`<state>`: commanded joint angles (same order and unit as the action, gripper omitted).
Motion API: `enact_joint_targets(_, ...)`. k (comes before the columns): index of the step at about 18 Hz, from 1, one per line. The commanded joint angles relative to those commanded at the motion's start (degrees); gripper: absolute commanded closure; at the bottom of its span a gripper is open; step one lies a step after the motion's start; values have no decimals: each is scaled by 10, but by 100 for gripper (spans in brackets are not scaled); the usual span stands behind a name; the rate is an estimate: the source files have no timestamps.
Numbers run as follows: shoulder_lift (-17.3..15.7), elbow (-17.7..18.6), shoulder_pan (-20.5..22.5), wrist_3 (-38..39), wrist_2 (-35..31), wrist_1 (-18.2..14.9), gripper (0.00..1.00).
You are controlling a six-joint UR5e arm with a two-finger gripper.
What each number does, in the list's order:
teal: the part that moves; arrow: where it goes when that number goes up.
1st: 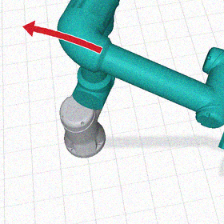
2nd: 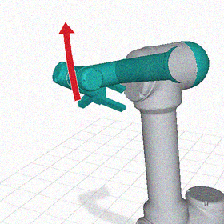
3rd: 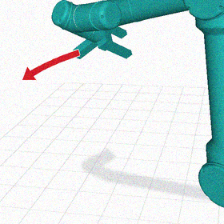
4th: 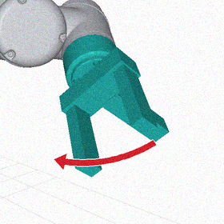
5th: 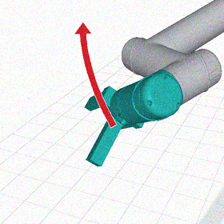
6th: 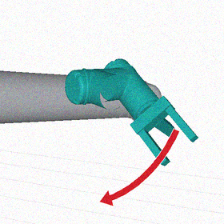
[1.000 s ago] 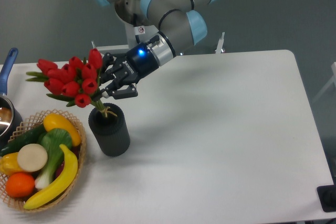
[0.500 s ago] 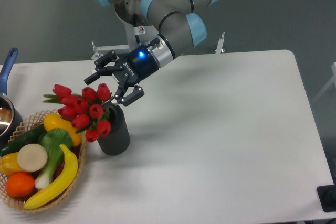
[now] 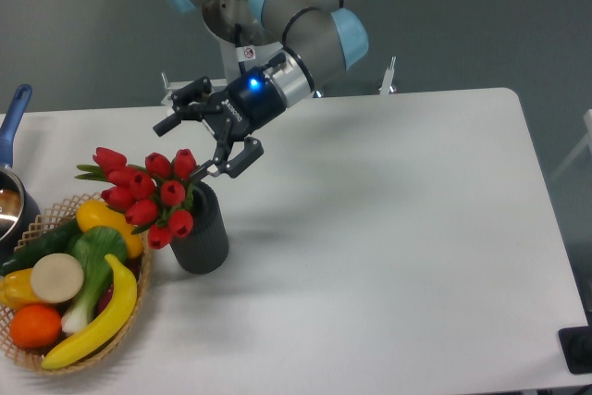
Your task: Insert the flowers into the vase
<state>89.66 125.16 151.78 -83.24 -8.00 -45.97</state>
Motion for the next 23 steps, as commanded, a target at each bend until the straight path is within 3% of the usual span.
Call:
enact_joint_targets(7, -42, -18, 41, 45, 12, 0, 0)
enact_joint_targets(13, -55, -90, 96, 98, 7, -2, 0)
enact_joint_targets(16, -53, -98, 145, 98, -4, 0, 0)
enact_joint_targets(19, -54, -100, 181, 93, -96, 0, 0)
enact_joint_targets(23, -44, -121, 197, 74, -301, 1, 0)
